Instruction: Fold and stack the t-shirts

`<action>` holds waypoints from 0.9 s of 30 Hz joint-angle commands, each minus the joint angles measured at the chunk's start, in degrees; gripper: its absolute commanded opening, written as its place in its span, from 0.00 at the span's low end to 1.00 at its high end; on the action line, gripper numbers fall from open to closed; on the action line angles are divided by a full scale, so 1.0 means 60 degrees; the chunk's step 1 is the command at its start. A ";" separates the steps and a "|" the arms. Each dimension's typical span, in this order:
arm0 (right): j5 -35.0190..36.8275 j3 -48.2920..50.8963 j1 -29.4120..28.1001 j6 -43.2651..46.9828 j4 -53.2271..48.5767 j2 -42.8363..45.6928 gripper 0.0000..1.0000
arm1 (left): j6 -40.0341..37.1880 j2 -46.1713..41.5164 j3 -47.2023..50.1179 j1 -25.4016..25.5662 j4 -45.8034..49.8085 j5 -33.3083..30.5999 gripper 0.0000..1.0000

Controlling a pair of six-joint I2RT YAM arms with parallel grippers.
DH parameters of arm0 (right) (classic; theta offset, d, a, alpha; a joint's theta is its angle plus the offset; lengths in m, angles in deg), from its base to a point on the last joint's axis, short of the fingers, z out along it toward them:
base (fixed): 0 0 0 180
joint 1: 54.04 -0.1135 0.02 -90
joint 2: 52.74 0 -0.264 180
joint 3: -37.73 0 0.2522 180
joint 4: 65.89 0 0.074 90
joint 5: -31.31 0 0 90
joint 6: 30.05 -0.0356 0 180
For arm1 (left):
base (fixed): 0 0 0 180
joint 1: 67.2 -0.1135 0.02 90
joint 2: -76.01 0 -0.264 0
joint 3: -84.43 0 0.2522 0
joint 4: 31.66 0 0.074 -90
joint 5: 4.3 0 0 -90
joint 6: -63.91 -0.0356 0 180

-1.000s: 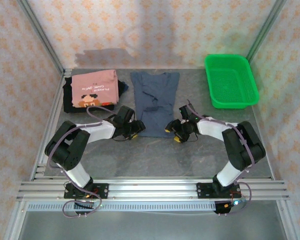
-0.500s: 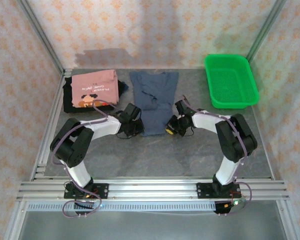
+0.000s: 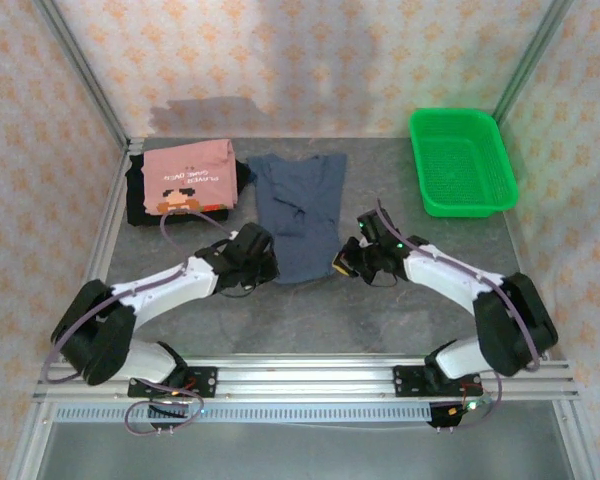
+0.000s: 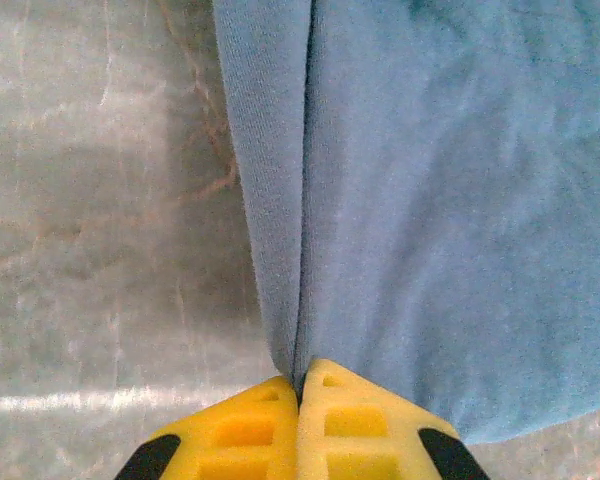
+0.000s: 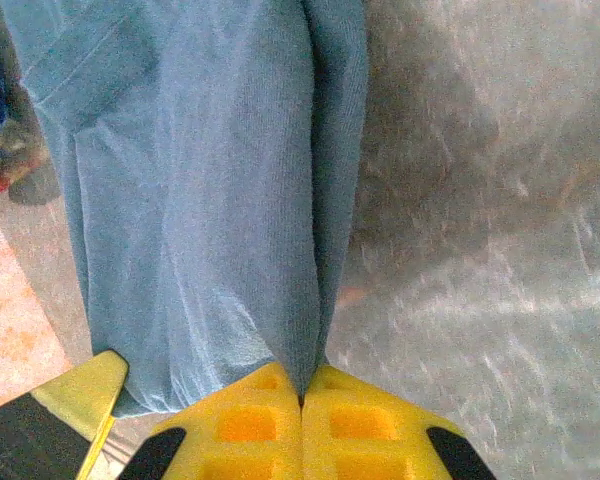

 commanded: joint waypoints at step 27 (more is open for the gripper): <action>0.0698 -0.3561 -0.0046 0.0510 -0.3802 0.0433 0.00 | 0.1286 -0.2820 -0.1518 -0.0713 0.2769 -0.0023 0.00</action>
